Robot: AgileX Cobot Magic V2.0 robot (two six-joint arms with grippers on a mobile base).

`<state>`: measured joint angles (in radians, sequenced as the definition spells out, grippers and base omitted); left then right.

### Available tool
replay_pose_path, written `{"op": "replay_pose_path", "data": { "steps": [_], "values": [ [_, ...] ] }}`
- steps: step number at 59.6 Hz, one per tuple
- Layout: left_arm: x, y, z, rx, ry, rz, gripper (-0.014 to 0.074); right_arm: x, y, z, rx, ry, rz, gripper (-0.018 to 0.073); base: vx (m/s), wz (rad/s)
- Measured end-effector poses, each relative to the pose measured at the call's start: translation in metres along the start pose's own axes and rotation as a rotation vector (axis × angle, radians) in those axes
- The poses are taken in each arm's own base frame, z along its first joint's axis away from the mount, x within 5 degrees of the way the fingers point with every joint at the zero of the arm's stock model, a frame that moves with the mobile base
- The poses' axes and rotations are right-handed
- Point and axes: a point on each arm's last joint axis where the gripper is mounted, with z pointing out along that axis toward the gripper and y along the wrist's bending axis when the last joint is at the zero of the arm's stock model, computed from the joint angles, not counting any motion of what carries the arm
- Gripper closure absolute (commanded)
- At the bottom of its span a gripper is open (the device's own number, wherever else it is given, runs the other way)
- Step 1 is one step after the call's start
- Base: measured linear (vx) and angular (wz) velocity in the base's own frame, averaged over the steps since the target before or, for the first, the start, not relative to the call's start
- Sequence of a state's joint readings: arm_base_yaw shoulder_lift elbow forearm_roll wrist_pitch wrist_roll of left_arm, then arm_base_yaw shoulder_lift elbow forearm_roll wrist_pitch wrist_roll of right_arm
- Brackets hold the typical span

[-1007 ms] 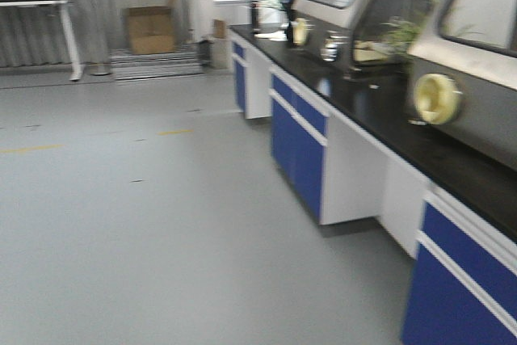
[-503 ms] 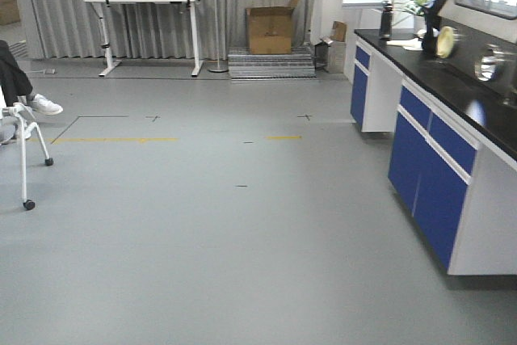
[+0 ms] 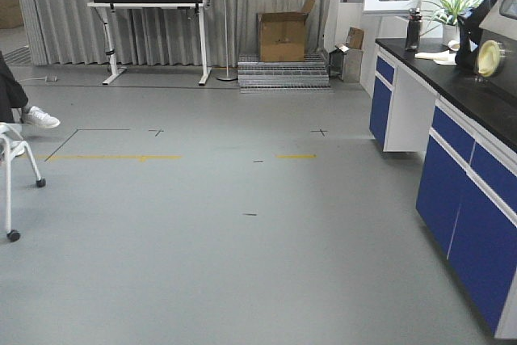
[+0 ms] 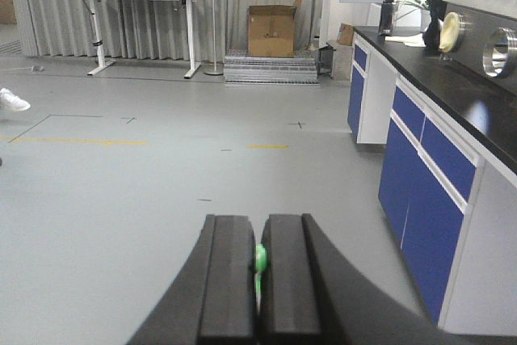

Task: Sort red and green spoons into left cabinet
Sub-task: 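Drive the base away from the bench along the cabinets, then drive the base toward the white cabinet beside the cardboard box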

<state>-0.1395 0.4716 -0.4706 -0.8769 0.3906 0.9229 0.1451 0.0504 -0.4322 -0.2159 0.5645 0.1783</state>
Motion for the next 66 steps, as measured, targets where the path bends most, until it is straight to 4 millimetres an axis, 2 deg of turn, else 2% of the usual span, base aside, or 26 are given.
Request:
{"op": "replay_pose_path", "data": {
  "steps": [66],
  "values": [
    [0.0004,-0.0006,0.0000,0.006,0.005,0.000,0.0596,0.0000,0.0000,0.0000,0.000,0.000,0.000,0.0564,0.64,0.06]
  ]
}}
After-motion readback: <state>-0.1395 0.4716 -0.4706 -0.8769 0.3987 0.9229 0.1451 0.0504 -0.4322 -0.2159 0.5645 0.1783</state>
